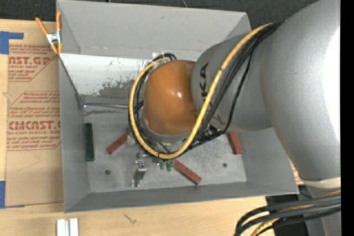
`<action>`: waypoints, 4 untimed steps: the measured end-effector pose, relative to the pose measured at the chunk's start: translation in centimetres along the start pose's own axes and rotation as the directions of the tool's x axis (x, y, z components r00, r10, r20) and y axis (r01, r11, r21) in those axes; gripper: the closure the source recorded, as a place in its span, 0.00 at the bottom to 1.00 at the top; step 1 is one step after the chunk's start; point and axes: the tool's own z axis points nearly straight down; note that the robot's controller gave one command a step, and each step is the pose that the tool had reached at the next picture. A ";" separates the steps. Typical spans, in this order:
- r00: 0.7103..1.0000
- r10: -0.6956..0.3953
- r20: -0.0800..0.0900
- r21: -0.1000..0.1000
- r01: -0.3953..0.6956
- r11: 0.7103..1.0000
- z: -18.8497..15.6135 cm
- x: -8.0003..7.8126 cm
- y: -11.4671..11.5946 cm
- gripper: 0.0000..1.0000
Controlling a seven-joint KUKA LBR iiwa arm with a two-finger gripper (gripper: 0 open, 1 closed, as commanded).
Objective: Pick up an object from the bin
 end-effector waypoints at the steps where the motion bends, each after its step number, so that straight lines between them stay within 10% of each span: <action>1: 0.991 -0.131 0.005 0.000 0.131 0.991 2.6 -4.4 0.5 0.00; 2: 0.974 -0.226 0.010 0.001 0.226 0.974 0.6 -10.1 0.7 0.00; 3: 0.995 -0.102 0.002 0.000 0.102 0.995 2.2 -7.1 -1.2 0.00; 4: 0.955 -0.298 0.004 0.001 0.298 0.955 5.1 -9.4 -1.9 0.00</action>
Offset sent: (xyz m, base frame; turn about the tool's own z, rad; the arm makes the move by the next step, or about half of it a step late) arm 0.0972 0.0068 -0.0083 -0.2275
